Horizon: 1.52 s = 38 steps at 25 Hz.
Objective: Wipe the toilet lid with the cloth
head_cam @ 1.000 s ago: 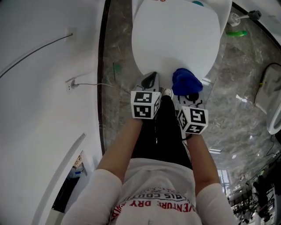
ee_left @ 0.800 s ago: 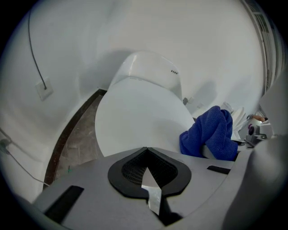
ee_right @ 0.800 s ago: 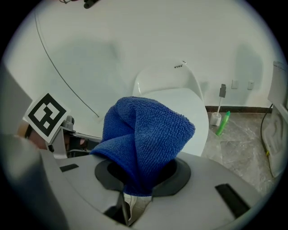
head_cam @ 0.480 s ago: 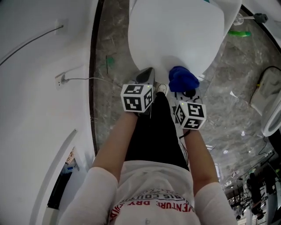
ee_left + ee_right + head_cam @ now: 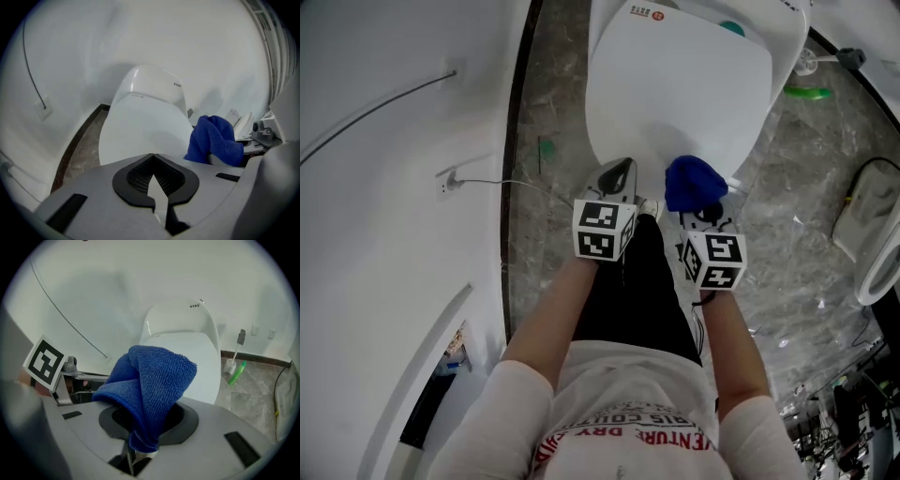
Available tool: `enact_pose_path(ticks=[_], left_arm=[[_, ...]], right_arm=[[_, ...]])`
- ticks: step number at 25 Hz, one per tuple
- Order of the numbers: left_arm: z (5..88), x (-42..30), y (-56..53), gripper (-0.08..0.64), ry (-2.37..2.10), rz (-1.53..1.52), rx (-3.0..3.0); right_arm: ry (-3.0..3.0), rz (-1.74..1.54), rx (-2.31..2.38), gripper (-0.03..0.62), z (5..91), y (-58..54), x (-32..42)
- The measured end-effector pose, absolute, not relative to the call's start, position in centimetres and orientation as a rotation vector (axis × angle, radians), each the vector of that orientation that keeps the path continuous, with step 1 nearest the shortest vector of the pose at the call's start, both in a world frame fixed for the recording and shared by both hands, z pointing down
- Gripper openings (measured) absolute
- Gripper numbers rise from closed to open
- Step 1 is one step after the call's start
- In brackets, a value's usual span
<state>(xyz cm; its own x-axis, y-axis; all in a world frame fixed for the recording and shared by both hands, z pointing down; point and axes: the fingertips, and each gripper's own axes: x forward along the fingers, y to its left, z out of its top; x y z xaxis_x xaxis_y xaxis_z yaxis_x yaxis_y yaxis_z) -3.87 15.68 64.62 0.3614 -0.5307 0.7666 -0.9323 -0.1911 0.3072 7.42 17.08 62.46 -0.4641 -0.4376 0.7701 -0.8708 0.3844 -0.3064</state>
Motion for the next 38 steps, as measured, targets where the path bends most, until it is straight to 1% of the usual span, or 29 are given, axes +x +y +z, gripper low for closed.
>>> enact_pose_path(ticks=[3,7,12,18,22,28,32,38], left_arm=[[60.7,-3.7,13.0,0.006,-1.321,0.592,1.946],[56.5,-4.1,9.7,0.006,-1.363,0.533,2.041],[54.3,-6.9,4.6,0.006,-1.403,0.425,2.051],[55.0,-11.3,-0.8,0.006,-1.395,0.409,2.038],[55.4,-14.1,-4.0,0.006,-1.350,0.437,2.042],[56.9,-17.5,-7.6,0.006,-1.310,0.437,2.029],[58.4,-17.6,-8.6,0.006,-1.249,0.502,2.077],[59.8,-16.8,-9.5,0.006,-1.207,0.486,2.065]], right_arm=[[-2.128,0.888,1.099,0.087,59.4,14.4,6.7],[-2.214,0.907,1.077,0.087,56.2,10.4,5.0],[-2.222,0.909,1.111,0.087,55.1,3.9,2.2],[-2.169,1.005,1.111,0.087,56.1,-1.5,-2.5],[-2.124,1.125,1.087,0.087,57.4,-4.3,-6.2],[-2.033,1.240,1.002,0.087,61.3,-7.8,-11.0],[-1.985,1.159,1.014,0.087,64.0,-9.8,-11.0],[-1.962,1.053,1.055,0.087,66.2,-11.9,-8.9]])
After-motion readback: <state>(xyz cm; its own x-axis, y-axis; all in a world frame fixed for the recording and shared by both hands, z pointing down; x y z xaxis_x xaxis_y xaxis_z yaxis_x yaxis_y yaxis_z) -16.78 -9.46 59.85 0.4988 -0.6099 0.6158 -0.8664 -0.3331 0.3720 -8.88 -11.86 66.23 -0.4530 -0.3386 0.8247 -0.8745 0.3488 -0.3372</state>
